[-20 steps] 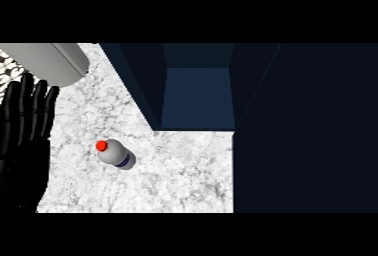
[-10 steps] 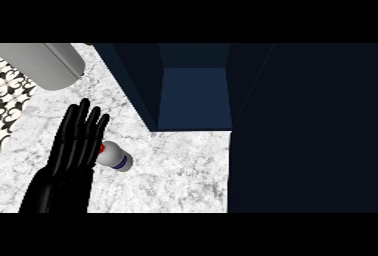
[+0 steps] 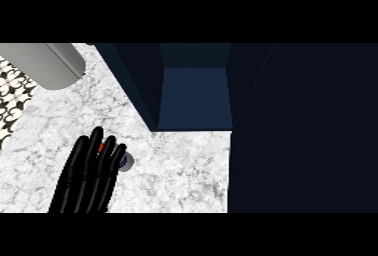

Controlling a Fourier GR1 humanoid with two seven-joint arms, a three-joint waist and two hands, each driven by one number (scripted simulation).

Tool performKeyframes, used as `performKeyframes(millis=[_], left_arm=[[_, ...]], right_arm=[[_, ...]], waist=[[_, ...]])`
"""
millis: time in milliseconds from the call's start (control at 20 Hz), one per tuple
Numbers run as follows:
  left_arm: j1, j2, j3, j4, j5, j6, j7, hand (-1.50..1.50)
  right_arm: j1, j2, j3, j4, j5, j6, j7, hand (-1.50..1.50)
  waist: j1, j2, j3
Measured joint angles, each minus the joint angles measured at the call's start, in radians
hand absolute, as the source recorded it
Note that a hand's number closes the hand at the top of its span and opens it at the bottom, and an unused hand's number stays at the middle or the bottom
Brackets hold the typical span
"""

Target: Pick up the bottled water, place it into the cabinet and close the cabinet

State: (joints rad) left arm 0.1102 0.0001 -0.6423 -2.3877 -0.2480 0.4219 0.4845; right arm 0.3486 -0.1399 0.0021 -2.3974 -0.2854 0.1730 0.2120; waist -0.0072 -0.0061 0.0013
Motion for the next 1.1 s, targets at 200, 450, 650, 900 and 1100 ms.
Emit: performKeyframes(millis=[200, 450, 650, 900, 1100], left_arm=[[0.022, 0.004, -0.061, -0.003, -0.015, 0.030, 0.025, -1.50], [0.045, 0.015, -0.131, 0.000, -0.040, 0.072, 0.042, -1.50], [0.057, 0.035, -0.158, -0.001, -0.052, 0.097, 0.058, -1.50], [0.068, 0.048, -0.177, 0.000, -0.066, 0.137, 0.070, -1.50], [0.063, 0.058, -0.155, 0.003, -0.077, 0.166, 0.079, -1.50]], right_arm=[[0.010, -0.005, -0.013, -0.011, -0.006, 0.006, 0.020, -1.50], [0.021, -0.014, -0.049, -0.012, -0.018, 0.024, 0.027, -1.50], [0.032, -0.009, -0.058, -0.012, -0.026, 0.035, 0.021, -1.50], [0.045, -0.012, -0.080, -0.012, -0.038, 0.050, 0.020, -1.50], [0.048, -0.004, -0.078, -0.010, -0.045, 0.050, 0.018, -1.50]], waist=[[0.002, 0.000, -0.001], [0.004, -0.002, 0.000], [0.004, -0.005, 0.000], [0.004, -0.006, 0.000], [0.004, -0.006, 0.000]])
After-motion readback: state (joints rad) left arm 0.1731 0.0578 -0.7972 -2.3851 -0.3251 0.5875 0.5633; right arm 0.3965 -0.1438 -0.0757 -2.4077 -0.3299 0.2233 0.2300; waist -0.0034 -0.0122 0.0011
